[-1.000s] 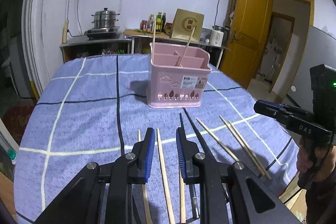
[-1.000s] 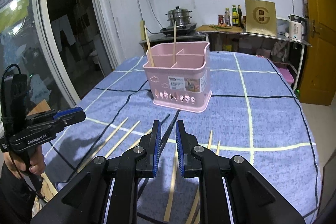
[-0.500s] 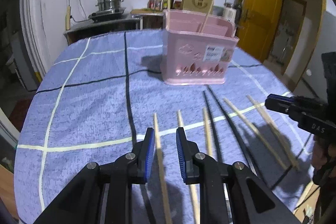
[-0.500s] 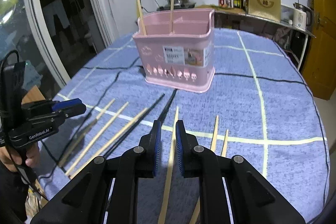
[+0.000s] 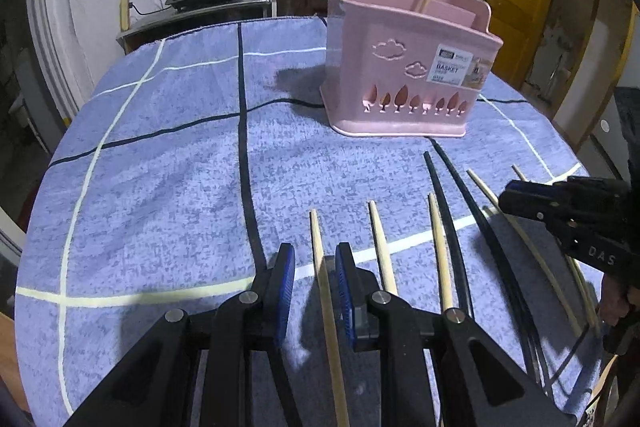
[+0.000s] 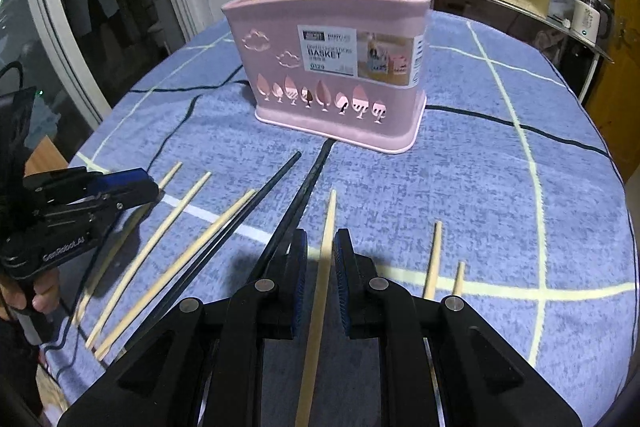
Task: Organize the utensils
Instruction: 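Close the left tool on another wooden chopstick while the right tool grasps one too, then lift the left tool's chopstick over the basket while the right tool carries its own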
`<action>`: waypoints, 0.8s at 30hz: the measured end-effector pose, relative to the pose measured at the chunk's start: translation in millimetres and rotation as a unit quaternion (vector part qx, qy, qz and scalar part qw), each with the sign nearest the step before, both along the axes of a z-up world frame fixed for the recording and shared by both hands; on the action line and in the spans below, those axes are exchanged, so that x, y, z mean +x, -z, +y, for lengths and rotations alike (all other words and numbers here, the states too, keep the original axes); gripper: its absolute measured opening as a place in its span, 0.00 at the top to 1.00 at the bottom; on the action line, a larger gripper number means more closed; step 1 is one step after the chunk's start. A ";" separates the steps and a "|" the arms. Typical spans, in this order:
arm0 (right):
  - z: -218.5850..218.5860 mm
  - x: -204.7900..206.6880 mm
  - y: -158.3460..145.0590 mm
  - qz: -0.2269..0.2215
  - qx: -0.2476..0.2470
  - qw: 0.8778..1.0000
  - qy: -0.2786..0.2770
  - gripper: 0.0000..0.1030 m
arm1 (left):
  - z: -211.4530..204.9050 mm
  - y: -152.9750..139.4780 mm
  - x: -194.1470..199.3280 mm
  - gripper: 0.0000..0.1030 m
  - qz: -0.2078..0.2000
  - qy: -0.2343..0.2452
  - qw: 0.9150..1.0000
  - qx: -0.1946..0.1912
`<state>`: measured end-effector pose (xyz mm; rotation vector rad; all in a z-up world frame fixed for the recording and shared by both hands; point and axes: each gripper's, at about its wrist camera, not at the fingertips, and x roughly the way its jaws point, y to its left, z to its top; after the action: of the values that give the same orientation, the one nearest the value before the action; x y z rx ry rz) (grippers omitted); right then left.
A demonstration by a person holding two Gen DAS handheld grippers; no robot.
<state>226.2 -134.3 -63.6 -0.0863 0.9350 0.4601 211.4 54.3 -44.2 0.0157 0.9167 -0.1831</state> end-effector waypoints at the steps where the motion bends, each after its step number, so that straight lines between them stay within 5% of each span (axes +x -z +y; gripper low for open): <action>1: 2.1 3.5 1.7 0.002 -0.004 1.000 0.000 0.86 | -1.1 1.8 2.3 0.80 0.004 0.001 1.000 0.003; 16: 15.0 19.0 5.9 0.001 -0.034 0.999 -0.007 0.93 | -10.4 5.4 13.2 0.80 0.005 0.001 1.000 0.029; 24: 19.4 15.1 2.3 0.001 -0.022 1.000 -0.010 0.94 | -8.6 3.7 15.9 0.94 0.016 0.000 1.000 0.013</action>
<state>241.3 -115.0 -65.9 -0.1355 0.9465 0.4588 227.3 45.8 -47.9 0.0373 0.9514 -0.1717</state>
